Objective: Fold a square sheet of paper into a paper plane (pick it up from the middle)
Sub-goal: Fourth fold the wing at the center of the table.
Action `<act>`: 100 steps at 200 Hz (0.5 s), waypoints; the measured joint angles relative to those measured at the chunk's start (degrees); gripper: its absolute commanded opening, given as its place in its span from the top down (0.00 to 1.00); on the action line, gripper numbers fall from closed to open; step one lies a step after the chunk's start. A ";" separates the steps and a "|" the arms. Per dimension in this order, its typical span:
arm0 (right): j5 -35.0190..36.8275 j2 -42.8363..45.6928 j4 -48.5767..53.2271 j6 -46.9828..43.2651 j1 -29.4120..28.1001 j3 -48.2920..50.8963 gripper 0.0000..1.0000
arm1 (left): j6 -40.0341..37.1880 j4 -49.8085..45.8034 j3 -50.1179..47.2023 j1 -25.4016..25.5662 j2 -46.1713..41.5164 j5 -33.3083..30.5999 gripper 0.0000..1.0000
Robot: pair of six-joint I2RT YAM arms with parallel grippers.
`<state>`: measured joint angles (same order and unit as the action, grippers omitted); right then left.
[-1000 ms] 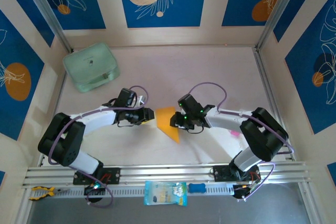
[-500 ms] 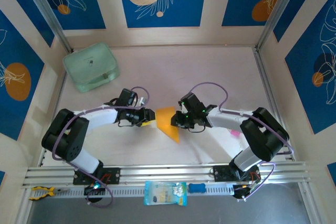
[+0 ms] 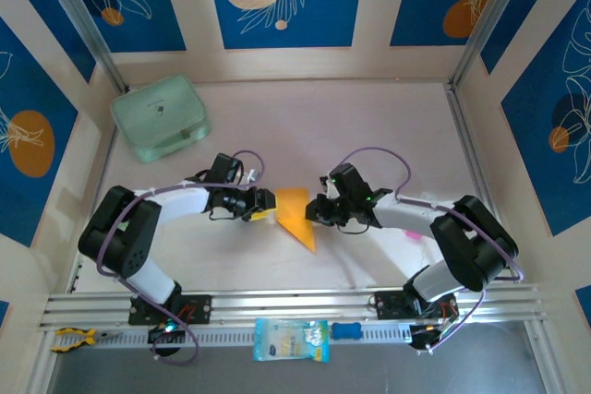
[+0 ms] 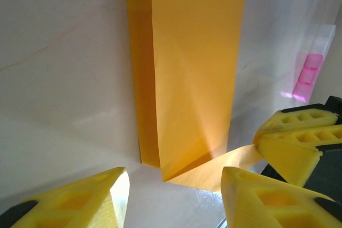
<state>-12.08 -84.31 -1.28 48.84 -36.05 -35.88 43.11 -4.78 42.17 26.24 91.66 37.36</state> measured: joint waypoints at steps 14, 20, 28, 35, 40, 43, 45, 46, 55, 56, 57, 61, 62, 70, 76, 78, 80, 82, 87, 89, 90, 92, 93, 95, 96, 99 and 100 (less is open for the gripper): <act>-0.50 0.22 -0.66 0.02 0.50 0.42 0.86 | 0.07 0.04 0.31 -0.15 0.66 0.44 0.49; -0.68 0.22 -0.94 0.00 0.68 0.52 0.86 | 0.07 0.13 0.52 -0.24 1.11 0.63 0.49; -0.98 0.26 -1.42 0.02 0.94 0.81 0.86 | 0.09 0.55 0.70 -0.26 1.55 0.85 0.49; -1.11 0.33 -1.73 0.02 1.16 1.14 0.86 | 0.09 0.90 0.79 -0.28 1.88 1.11 0.49; -1.25 0.44 -1.86 0.02 1.27 1.40 0.86 | 0.09 1.05 0.92 -0.26 2.19 1.38 0.49; -1.36 0.52 -2.01 0.02 1.36 1.64 0.86 | 0.09 1.11 0.98 -0.26 2.29 1.51 0.49; -1.40 0.55 -2.10 0.02 1.40 1.73 0.86 | 0.09 1.20 1.07 -0.26 2.45 1.64 0.49; -1.44 0.57 -2.16 0.02 1.46 1.84 0.86 | 0.09 1.22 1.09 -0.26 2.49 1.68 0.49; -1.55 0.76 -2.38 0.04 1.68 2.25 0.86 | 0.13 1.44 1.44 -0.26 3.08 2.03 0.49; -1.55 0.79 -2.40 0.04 1.70 2.32 0.86 | 0.13 1.51 1.51 -0.26 3.15 2.12 0.49; -1.57 0.81 -2.43 0.04 1.73 2.36 0.86 | 0.13 1.55 1.53 -0.26 3.21 2.14 0.49; -1.66 0.87 -2.62 0.07 1.84 2.60 0.86 | 0.31 1.88 1.66 -0.26 3.54 2.38 0.49; -1.70 0.92 -2.67 0.04 1.86 2.69 0.86 | 0.33 2.01 1.73 -0.26 3.63 2.45 0.49; -1.77 1.01 -2.78 0.07 2.03 2.97 0.86 | 0.48 2.47 1.99 -0.26 4.24 2.89 0.49; -1.84 1.03 -2.84 0.07 2.14 3.15 0.86 | 0.55 2.62 2.23 -0.26 4.66 3.10 0.49; -1.88 1.05 -2.93 0.07 2.19 3.21 0.86 | 0.55 2.64 2.29 -0.26 4.81 3.15 0.49; -1.90 1.07 -3.04 0.07 2.21 3.30 0.86 | 0.55 2.67 2.40 -0.28 4.94 3.13 0.49; -1.90 1.07 -3.10 0.07 2.23 3.34 0.86 | 0.55 2.67 2.43 -0.26 4.98 3.17 0.49; -1.90 1.18 -3.28 0.07 2.25 3.50 0.86 | 0.55 2.80 2.54 -0.26 5.22 3.17 0.49; -1.92 1.18 -3.34 0.07 2.27 3.56 0.86 | 0.57 2.82 2.56 -0.28 5.25 3.15 0.49; -1.95 1.20 -3.39 0.07 2.29 3.58 0.86 | 0.57 2.84 2.58 -0.26 5.29 3.15 0.49; -1.92 1.27 -3.45 0.07 2.34 3.67 0.86 | 0.57 2.89 2.60 -0.26 5.31 3.15 0.50; -1.92 1.29 -3.48 0.09 2.34 3.67 0.86 | 0.59 2.91 2.60 -0.28 5.31 3.15 0.50; -1.95 1.29 -3.54 0.07 2.34 3.72 0.86 | 0.59 2.93 2.60 -0.28 5.33 3.15 0.50; -1.95 1.31 -3.56 0.09 2.34 3.76 0.86 | 0.61 2.93 2.60 -0.26 5.33 3.15 0.50; -1.95 1.38 -3.65 0.09 2.34 3.78 0.86 | 0.74 2.97 2.62 -0.26 5.35 3.17 0.50; -1.92 1.38 -3.65 0.07 2.34 3.80 0.86 | 0.76 2.99 2.62 -0.28 5.35 3.17 0.50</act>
<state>-14.00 -82.94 -4.93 48.90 -33.71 -32.08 43.88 -1.78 44.80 25.96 97.01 40.53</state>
